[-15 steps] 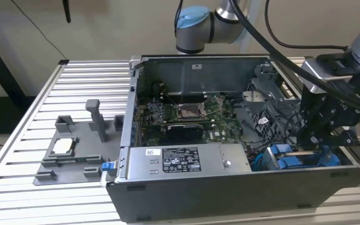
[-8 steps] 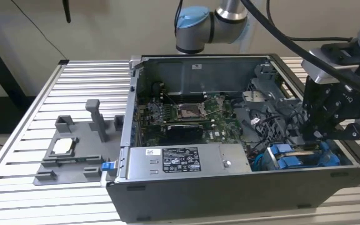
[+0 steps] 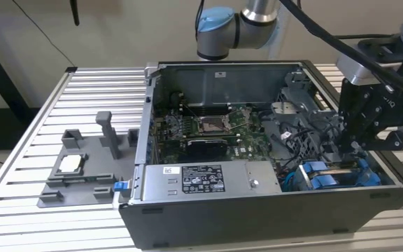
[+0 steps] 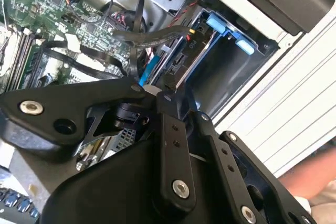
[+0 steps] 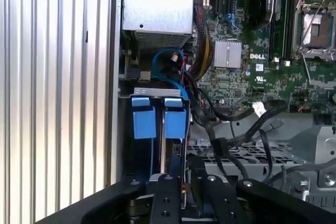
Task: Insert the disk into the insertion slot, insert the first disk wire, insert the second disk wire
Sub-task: 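Insert the second disk wire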
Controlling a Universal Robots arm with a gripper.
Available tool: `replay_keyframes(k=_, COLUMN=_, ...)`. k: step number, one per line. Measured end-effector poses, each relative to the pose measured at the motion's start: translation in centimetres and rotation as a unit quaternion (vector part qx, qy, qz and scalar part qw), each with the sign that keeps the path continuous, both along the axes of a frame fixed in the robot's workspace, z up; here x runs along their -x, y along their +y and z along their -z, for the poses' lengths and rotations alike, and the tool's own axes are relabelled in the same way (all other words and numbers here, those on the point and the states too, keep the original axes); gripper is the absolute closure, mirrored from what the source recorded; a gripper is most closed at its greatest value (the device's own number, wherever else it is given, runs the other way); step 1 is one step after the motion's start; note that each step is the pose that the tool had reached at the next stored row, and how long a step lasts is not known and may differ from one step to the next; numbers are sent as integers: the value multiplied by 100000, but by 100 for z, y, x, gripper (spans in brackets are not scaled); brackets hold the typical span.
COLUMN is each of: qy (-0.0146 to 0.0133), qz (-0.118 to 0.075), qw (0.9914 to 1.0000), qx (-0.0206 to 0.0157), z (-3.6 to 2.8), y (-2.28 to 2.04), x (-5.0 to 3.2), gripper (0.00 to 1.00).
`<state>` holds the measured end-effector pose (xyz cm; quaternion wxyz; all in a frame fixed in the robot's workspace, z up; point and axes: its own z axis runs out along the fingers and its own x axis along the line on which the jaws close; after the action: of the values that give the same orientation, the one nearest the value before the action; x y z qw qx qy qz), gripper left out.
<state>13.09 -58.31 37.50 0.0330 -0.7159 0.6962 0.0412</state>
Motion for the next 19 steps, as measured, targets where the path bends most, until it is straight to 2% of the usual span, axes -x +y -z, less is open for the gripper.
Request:
replay_keyframes(k=3, qy=-78, qz=-1, qw=100000, qx=5, z=-14, y=37, x=45, gripper=76)
replay_keyframes(k=8, qy=-317, qz=0, qw=99999, qx=5, z=-17, y=156, x=157, gripper=76)
replay_keyframes(k=10, qy=-414, qz=0, qw=99999, qx=5, z=-34, y=179, x=193, gripper=76)
replay_keyframes(k=13, qy=-869, qz=-4, qw=99996, qx=82, z=-45, y=215, x=244, gripper=76)
replay_keyframes(k=14, qy=-1112, qz=2, qw=99994, qx=128, z=-45, y=222, x=261, gripper=76)
replay_keyframes(k=17, qy=-1959, qz=-27, qw=99977, qx=854, z=-38, y=250, x=312, gripper=76)
replay_keyframes(k=19, qy=-2301, qz=-100, qw=99964, qx=1339, z=-33, y=259, x=341, gripper=76)
